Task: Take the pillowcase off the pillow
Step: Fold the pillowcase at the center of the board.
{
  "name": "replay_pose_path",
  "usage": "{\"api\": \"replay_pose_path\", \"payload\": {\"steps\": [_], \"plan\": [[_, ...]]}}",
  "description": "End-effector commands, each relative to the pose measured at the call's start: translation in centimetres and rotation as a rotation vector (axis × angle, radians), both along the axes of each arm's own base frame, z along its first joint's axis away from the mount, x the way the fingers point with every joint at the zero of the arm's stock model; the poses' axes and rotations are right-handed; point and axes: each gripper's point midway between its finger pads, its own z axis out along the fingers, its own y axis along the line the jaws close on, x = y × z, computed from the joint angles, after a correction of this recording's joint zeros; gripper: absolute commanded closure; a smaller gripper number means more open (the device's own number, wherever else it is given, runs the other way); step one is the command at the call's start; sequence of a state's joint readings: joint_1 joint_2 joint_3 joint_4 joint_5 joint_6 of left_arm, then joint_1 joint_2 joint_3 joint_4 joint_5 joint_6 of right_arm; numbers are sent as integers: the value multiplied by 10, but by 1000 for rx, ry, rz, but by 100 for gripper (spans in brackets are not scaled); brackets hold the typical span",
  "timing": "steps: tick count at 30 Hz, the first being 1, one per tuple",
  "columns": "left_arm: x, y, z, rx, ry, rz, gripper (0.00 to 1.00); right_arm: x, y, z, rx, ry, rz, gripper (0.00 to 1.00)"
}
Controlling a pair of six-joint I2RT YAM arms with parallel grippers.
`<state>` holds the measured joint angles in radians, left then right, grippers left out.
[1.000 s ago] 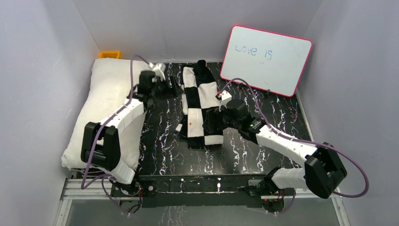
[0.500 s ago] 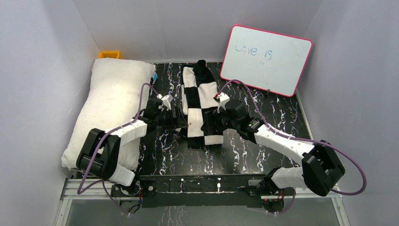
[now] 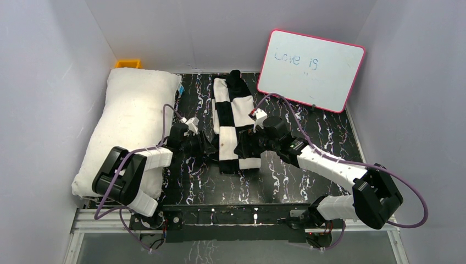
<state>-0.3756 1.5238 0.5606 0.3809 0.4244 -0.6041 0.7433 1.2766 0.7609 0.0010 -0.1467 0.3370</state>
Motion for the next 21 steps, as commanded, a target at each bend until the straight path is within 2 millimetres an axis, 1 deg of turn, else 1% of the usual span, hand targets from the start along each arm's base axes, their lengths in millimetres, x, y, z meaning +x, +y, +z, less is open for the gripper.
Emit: {"api": "replay_pose_path", "payload": {"steps": [1,2,3,6,7,12,15,16,17,19,20,21], "plan": [[-29,4,-18,-13,72,-23,79,2,8,10,44,-30,28,1],[-35,2,-20,-27,94,-31,93,2,8,10,45,-28,30,1],[-41,1,-21,-39,116,-32,100,1,8,10,46,-28,34,1],[-59,0,-18,-48,148,-33,100,1,7,11,46,-31,36,2],[-68,1,-18,-34,172,-28,100,0,7,12,46,-32,35,1],[-101,5,-4,-23,227,24,100,-3,3,13,43,-32,32,1],[-116,3,6,-60,243,49,100,-5,2,10,41,-21,36,1],[-117,4,10,-64,238,59,100,-5,2,9,40,-20,36,1],[-117,6,14,-62,226,68,91,-5,2,9,40,-19,35,1],[-110,6,25,-56,178,70,42,-4,3,8,39,-20,36,1],[-109,7,28,-41,174,68,22,-3,4,10,40,-24,38,1],[-106,5,34,-43,161,57,5,-3,5,10,40,-25,40,1]]}}
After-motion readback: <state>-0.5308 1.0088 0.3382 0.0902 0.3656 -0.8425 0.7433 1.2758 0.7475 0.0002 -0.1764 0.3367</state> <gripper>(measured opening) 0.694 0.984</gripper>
